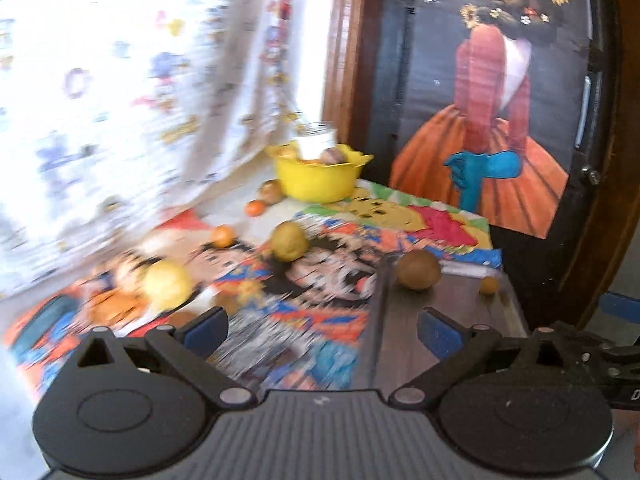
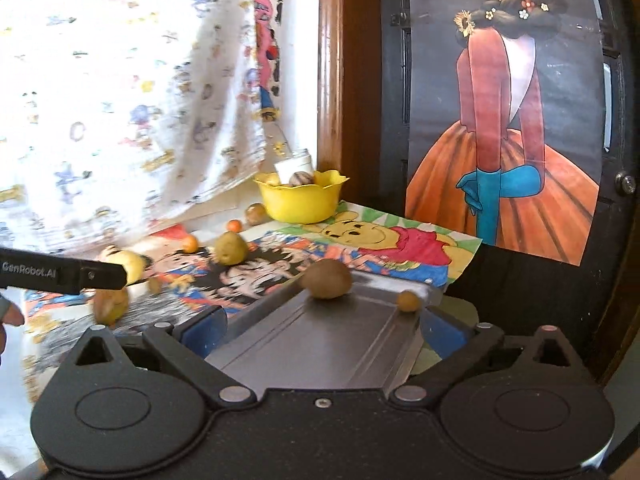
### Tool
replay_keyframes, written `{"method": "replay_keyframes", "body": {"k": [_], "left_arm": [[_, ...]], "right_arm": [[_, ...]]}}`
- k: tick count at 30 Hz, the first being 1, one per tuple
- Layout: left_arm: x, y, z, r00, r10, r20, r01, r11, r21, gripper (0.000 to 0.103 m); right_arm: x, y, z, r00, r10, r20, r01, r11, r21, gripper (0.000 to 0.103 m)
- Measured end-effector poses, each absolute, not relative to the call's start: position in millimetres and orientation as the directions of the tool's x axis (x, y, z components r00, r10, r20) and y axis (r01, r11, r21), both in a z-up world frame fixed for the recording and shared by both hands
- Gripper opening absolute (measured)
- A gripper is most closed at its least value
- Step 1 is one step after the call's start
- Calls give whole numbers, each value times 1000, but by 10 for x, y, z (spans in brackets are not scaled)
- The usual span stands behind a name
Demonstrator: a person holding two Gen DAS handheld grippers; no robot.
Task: Organize fruits
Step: 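Open the left tool to drop the large kiwi on the tray while the right tool releases the small kiwi, then move both tools back toward the remaining fruit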
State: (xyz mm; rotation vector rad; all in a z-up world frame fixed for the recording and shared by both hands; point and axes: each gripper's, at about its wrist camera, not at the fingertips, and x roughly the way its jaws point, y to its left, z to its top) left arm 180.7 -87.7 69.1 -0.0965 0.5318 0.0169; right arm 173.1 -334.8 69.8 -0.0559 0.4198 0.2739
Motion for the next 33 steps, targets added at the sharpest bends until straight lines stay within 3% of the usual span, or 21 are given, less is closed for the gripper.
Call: {"method": "replay_keyframes", "body": {"k": [11,16,23,33], "left_arm": [[756,-398,663,863,110,-494,-144,989,-32,103],[595,-126,609,844,98,-528,-136,990,-34,103],[711,341,455,811,116,-574,-190,979,-70,103],[1056,682,391,815,107,-569,-188,979,-84,103]], "right_arm": [[739,-2934,593,870,235,-433,-227,971,71,102],[532,-2701,535,846,251,-471,-242,967,82,102],[691,-2314,563,800,311,-513,-361,933,3,102],[1345,-2150,812,773,362,-521,-464,883,-73,102]]}}
